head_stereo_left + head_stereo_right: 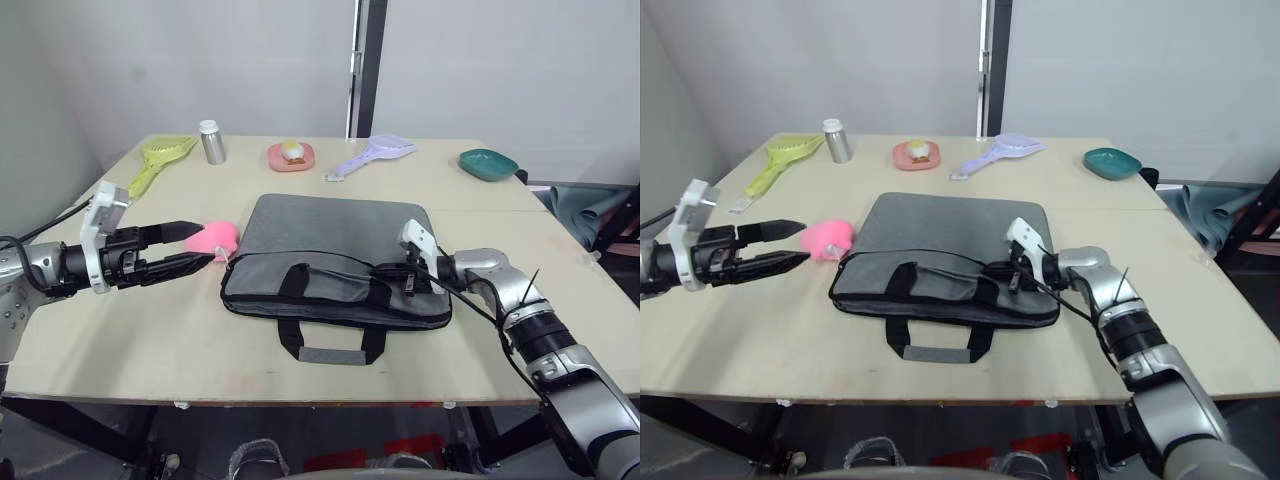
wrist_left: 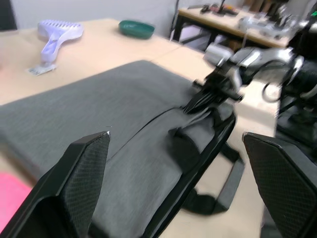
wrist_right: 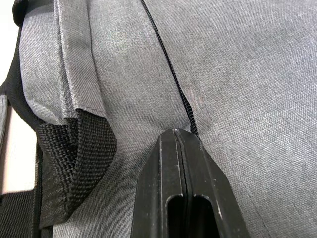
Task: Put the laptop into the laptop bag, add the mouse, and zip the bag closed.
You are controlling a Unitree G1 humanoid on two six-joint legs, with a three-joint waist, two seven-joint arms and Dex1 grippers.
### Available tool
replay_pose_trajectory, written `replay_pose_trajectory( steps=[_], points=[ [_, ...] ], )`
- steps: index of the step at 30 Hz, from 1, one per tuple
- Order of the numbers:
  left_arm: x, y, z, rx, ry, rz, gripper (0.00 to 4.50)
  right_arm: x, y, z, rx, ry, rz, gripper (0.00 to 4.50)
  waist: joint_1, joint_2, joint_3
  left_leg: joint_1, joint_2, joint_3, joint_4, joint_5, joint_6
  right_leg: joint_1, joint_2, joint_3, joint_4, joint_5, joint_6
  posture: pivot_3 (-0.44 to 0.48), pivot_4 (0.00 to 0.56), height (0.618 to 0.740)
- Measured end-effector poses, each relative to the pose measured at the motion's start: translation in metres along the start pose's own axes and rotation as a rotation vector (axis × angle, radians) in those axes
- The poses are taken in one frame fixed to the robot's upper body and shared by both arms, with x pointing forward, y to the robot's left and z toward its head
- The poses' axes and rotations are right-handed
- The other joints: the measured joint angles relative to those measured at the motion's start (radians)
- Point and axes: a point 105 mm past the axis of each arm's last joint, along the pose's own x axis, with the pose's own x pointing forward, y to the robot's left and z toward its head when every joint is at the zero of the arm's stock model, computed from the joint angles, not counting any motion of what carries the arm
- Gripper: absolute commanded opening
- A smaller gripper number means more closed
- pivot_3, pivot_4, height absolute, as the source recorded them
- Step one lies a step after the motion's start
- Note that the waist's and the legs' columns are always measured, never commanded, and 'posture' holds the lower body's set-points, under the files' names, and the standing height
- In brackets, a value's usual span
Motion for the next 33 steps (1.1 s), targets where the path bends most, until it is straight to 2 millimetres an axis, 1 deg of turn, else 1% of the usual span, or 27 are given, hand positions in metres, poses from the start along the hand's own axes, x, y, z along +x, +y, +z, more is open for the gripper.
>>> replay_pose_trajectory(
  steps=[1, 3, 5, 7, 9, 12, 14, 18, 21, 22, 27, 31, 32, 33],
  points=[
    [-0.001, 0.014, -0.007, -0.022, 0.004, 0.069, 4.50, -0.003, 0.000, -0.001, 0.002, 0.014, -0.004, 0.01, 0.005, 0.000, 0.000, -0.001, 0.000, 0.000, -0.001, 0.000, 0.000, 0.000, 0.000, 0.000, -0.001, 0.000, 0.000, 0.000, 0.150, 0.740],
    [0.000, 0.033, -0.013, -0.058, -0.010, 0.162, 4.50, -0.005, 0.002, 0.000, 0.001, 0.023, -0.006, 0.01, 0.008, -0.001, 0.000, -0.001, 0.000, -0.001, -0.002, 0.000, 0.000, 0.000, 0.000, -0.001, -0.002, 0.000, 0.000, 0.000, 0.150, 0.740],
    [0.000, 0.054, -0.013, -0.088, -0.034, 0.260, 4.50, -0.007, 0.004, 0.000, -0.006, 0.030, -0.010, 0.01, 0.008, -0.001, 0.000, -0.002, 0.000, 0.000, -0.003, 0.000, 0.000, 0.000, 0.000, -0.001, -0.005, 0.000, 0.000, 0.000, 0.150, 0.740],
    [0.003, 0.079, -0.013, -0.116, -0.031, 0.390, 4.50, -0.009, 0.007, 0.001, -0.015, 0.037, -0.016, 0.01, 0.010, -0.002, 0.000, -0.002, -0.001, 0.000, -0.006, 0.000, 0.000, 0.001, 0.000, -0.001, -0.008, 0.000, 0.000, 0.000, 0.150, 0.740],
    [0.010, 0.098, -0.021, -0.157, -0.006, 0.477, 4.50, -0.010, 0.010, 0.003, -0.024, 0.042, -0.016, 0.01, 0.008, -0.003, -0.001, -0.002, -0.001, 0.001, -0.010, 0.000, 0.000, 0.001, 0.000, -0.002, -0.012, 0.001, 0.000, 0.000, 0.150, 0.740],
    [0.031, 0.107, -0.045, -0.224, 0.057, 0.485, 4.50, -0.010, 0.014, 0.005, -0.032, 0.041, -0.010, 0.01, 0.003, -0.006, -0.002, -0.002, -0.001, 0.001, -0.016, 0.000, -0.002, 0.000, 0.000, -0.003, -0.017, 0.001, 0.000, 0.000, 0.150, 0.740],
    [0.040, 0.113, -0.053, -0.260, 0.078, 0.493, 4.50, -0.011, 0.016, 0.006, -0.037, 0.042, -0.008, 0.01, 0.003, -0.007, -0.002, -0.003, 0.000, 0.001, -0.018, 0.000, -0.004, 0.000, 0.001, -0.004, -0.017, 0.001, 0.000, 0.000, 0.150, 0.740],
    [0.044, 0.126, -0.059, -0.305, 0.125, 0.549, 4.50, -0.011, 0.019, 0.006, -0.039, 0.040, -0.017, 0.01, 0.002, -0.007, -0.001, -0.002, 0.001, 0.000, -0.020, 0.000, -0.005, 0.000, 0.002, -0.005, -0.019, 0.000, -0.001, 0.000, 0.150, 0.740],
    [0.047, 0.126, -0.069, -0.316, 0.174, 0.544, 3.67, -0.012, 0.020, 0.005, -0.034, 0.037, -0.032, 0.00, 0.003, -0.007, -0.001, -0.002, 0.000, 0.001, -0.020, 0.000, -0.005, 0.001, 0.001, -0.005, -0.019, 0.000, -0.001, 0.000, 0.150, 0.740],
    [0.048, 0.124, -0.071, -0.320, 0.182, 0.528, 3.33, -0.012, 0.020, 0.005, -0.030, 0.036, -0.037, 0.00, 0.003, -0.007, -0.001, -0.002, 0.000, 0.000, -0.020, 0.000, -0.006, 0.001, 0.001, -0.005, -0.019, 0.000, -0.001, 0.000, 0.150, 0.740],
    [0.049, 0.118, -0.070, -0.319, 0.184, 0.461, 1.58, -0.013, 0.021, 0.004, -0.021, 0.038, -0.057, 0.00, 0.005, -0.006, 0.000, -0.002, 0.000, 0.001, -0.020, 0.000, -0.006, 0.001, 0.000, -0.005, -0.019, 0.000, -0.001, 0.000, 0.150, 0.740],
    [0.041, 0.110, -0.071, -0.317, 0.197, 0.428, 0.18, -0.013, 0.022, 0.005, -0.018, 0.045, -0.065, 0.00, 0.003, -0.005, 0.000, -0.001, 0.000, 0.001, -0.021, -0.001, -0.006, 0.001, 0.000, -0.005, -0.019, 0.000, -0.001, 0.000, 0.150, 0.740],
    [0.039, 0.109, -0.071, -0.319, 0.196, 0.423, 0.01, -0.013, 0.022, 0.005, -0.018, 0.047, -0.067, 0.00, 0.003, -0.005, 0.000, -0.002, 0.000, 0.001, -0.021, -0.001, -0.006, 0.001, 0.000, -0.005, -0.019, 0.000, -0.001, 0.000, 0.150, 0.740],
    [0.035, 0.106, -0.071, -0.323, 0.187, 0.417, 0.01, -0.012, 0.022, 0.005, -0.018, 0.048, -0.070, 0.00, 0.002, -0.004, 0.001, -0.001, 0.001, 0.001, -0.022, -0.001, -0.006, 0.001, 0.000, -0.005, -0.020, 0.000, -0.001, 0.000, 0.150, 0.740]
  ],
)
